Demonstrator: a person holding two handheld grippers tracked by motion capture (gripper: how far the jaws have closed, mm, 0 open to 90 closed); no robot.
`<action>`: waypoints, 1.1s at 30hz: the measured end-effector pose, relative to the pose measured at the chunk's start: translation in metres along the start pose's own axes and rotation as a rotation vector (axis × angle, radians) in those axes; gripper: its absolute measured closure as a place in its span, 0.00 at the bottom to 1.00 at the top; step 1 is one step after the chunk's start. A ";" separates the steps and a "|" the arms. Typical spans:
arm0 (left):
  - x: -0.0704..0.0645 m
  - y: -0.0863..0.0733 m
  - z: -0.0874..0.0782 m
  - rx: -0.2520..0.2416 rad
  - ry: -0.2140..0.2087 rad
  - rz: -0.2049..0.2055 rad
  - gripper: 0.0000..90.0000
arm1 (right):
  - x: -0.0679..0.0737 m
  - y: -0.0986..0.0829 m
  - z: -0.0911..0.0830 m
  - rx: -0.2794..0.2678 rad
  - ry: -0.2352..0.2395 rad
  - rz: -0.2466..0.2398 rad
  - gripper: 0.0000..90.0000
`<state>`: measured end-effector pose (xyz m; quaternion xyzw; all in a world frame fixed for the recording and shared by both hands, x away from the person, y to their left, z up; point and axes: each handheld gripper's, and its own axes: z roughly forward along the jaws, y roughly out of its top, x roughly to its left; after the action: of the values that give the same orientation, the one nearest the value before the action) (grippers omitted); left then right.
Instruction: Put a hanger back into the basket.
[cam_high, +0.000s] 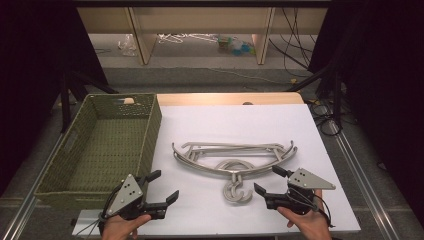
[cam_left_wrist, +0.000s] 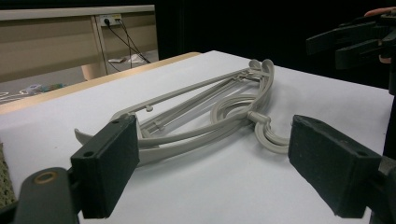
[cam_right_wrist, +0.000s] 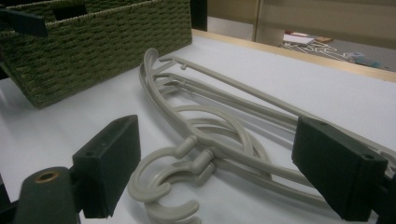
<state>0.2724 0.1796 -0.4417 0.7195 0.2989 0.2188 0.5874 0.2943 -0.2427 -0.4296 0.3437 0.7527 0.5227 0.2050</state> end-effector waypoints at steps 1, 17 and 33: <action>0.000 0.000 0.000 0.000 0.000 0.000 0.18 | 0.000 0.000 0.000 0.000 0.000 0.000 0.18; -0.001 0.001 0.003 0.012 -0.016 0.011 0.18 | -0.019 0.014 0.026 0.110 0.070 -0.138 0.23; -0.001 0.003 0.001 -0.001 0.000 0.027 0.18 | -0.048 0.018 0.079 0.430 0.171 -0.320 0.30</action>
<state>0.2727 0.1783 -0.4391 0.7232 0.2888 0.2267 0.5849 0.3850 -0.2231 -0.4441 0.2109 0.9055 0.3393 0.1431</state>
